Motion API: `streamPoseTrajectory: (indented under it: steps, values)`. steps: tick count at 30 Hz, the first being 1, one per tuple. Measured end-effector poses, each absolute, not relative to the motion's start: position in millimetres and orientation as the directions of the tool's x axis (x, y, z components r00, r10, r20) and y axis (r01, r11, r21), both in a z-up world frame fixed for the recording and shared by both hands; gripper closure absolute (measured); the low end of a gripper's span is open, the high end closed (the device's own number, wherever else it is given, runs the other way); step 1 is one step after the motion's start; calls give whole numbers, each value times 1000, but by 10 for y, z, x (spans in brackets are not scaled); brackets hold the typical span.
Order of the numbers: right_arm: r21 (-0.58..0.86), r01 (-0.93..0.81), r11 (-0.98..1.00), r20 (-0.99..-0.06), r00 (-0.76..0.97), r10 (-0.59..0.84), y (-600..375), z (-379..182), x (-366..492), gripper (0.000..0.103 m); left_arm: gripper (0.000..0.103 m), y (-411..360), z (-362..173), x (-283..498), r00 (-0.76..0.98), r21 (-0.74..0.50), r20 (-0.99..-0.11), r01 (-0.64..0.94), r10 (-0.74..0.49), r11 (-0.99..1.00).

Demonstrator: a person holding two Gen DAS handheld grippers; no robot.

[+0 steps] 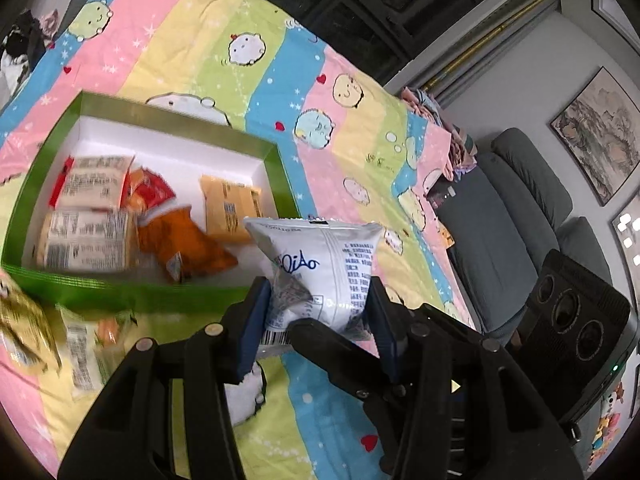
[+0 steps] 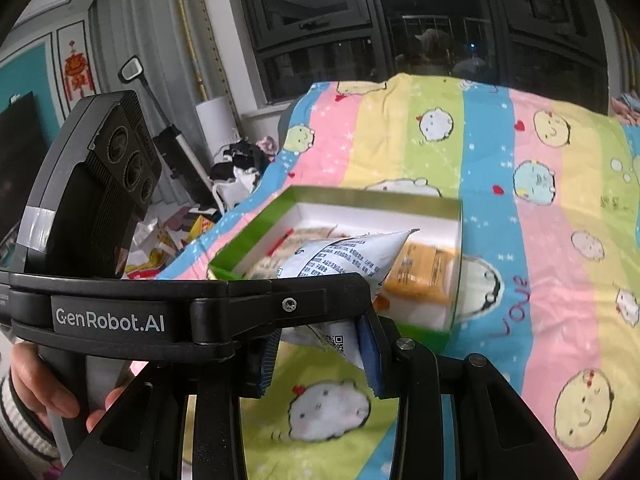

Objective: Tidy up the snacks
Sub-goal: 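Carry the white printed packet over the green box with the left gripper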

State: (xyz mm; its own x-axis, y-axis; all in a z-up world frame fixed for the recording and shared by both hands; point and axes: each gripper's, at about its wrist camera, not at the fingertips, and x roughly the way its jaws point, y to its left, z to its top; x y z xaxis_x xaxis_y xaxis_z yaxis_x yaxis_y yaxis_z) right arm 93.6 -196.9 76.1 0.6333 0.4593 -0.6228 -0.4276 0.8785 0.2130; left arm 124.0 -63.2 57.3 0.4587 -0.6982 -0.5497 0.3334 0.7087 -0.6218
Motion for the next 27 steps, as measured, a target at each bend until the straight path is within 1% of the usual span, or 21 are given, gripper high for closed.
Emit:
streamPoseTrajectory:
  steps: [8, 17, 27]
  values:
    - [222, -422, 879, -611, 642, 463, -1942, 788, 1289, 65, 55, -582, 629, 1595, 467, -612, -551, 339, -692, 715]
    - [239, -403, 884, -636, 623, 456, -1869, 628, 1597, 65, 55, -532, 456, 1916, 459, -617, -571, 307, -680, 725]
    - [266, -385, 884, -676, 580, 456, -1824, 344, 1777, 65, 56, -501, 214, 2074, 438, -624, -608, 252, -662, 740]
